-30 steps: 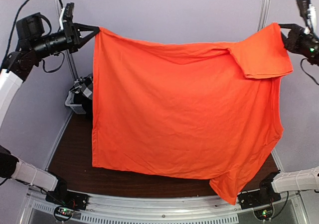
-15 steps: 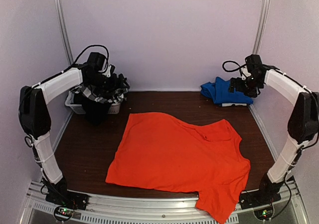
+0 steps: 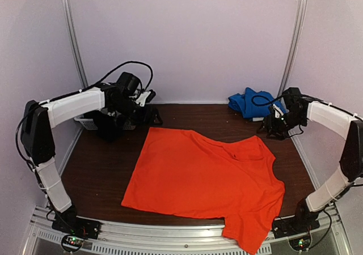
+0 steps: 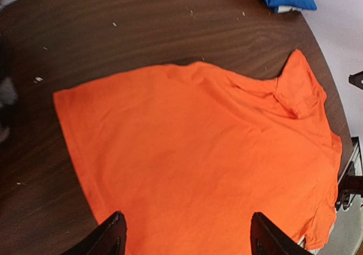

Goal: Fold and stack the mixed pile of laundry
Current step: Move the flattened T-shirt to the center of the board.

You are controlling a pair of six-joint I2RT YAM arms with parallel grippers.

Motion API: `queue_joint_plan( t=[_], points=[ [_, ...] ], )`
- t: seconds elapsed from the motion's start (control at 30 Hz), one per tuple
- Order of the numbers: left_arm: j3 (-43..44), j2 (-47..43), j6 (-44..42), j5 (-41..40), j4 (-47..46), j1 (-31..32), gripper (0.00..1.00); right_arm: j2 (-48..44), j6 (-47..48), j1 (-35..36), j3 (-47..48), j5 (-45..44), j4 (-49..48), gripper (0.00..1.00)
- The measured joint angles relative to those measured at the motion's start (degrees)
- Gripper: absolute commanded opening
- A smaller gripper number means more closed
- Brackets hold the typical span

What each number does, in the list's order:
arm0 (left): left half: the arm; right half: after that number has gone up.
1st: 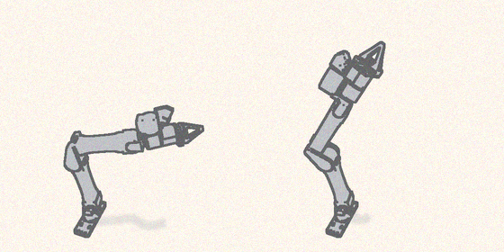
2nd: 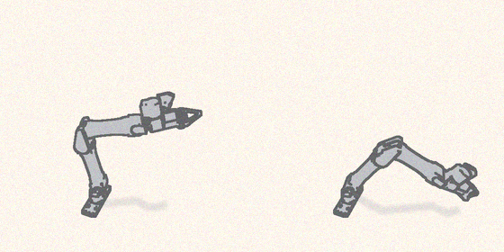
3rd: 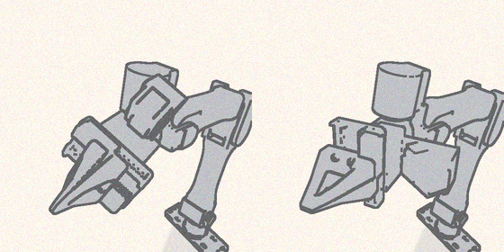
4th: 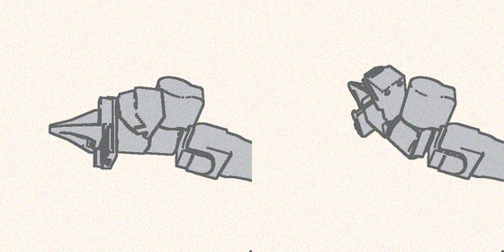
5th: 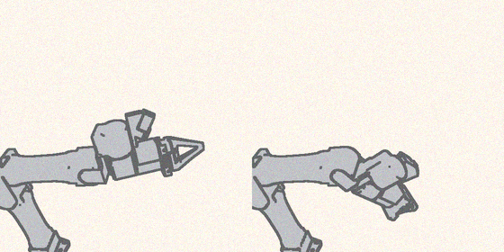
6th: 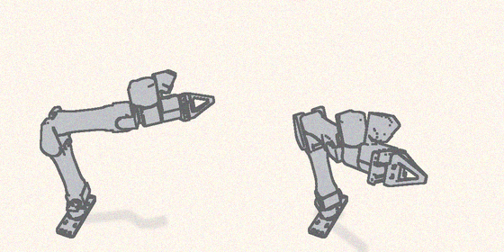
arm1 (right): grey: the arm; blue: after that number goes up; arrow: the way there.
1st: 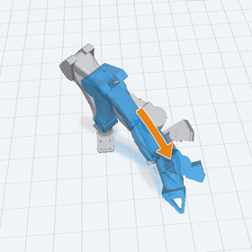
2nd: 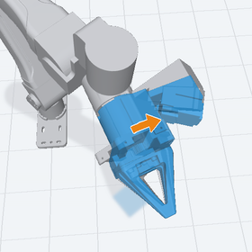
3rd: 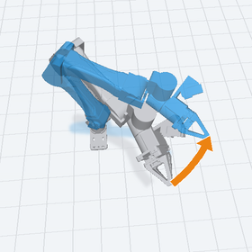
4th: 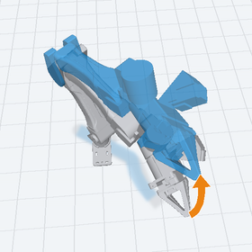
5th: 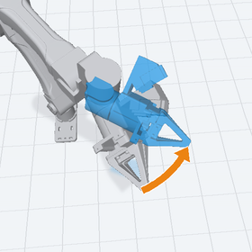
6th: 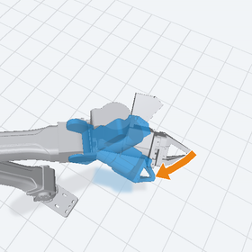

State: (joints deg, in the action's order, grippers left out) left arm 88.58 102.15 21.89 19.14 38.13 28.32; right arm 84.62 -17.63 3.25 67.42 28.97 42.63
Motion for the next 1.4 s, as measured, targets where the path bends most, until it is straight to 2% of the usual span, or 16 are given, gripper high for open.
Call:
queue_joint_plan(
  t=[0.17, 0.43, 0.5, 0.63, 0.9, 1.1, 1.27, 1.4],
  points=[
    [-1.7, 7.1, -0.8, 0.7, -0.8, 4.6, 0.74, 1.7, -2.8, 0.0, -6.6, 3.1, -1.2, 0.56],
    [-5.3, 14.6, 0.7, 0.4, -3.2, 3.5, 0.56, 10.6, -5.2, 0.2, -9.5, 5.1, -8.1, 0.52],
    [-6.4, 15.7, 1.3, 0.0, -3.8, 2.8, 0.55, 14.4, -5.1, 0.2, -8.5, 5.0, -9.1, 0.52],
    [-8.2, 15.6, 2.3, -0.5, -5.5, 0.0, 0.55, 20.8, -4.9, 0.3, -3.8, 5.2, -10.3, 0.50],
    [-8.4, 15.5, 2.5, -1.1, -6.6, -5.1, 0.56, 34.0, -4.6, 0.3, 13.7, 5.4, -12.7, 0.51],
    [-5.6, 17.3, 2.2, -1.2, -6.6, -6.2, 0.64, 41.0, -3.3, 0.5, 25.2, 4.1, -11.8, 0.56],
    [-4.7, 17.6, 1.7, 0.2, -6.6, -6.3, 0.73, 41.0, -1.8, 0.5, 28.8, 4.0, -9.5, 0.61],
    [-6.3, 15.6, 0.8, 0.7, -6.7, -6.1, 0.74, 31.9, -0.8, 0.5, 23.2, 4.0, -8.1, 0.58]
  ],
)
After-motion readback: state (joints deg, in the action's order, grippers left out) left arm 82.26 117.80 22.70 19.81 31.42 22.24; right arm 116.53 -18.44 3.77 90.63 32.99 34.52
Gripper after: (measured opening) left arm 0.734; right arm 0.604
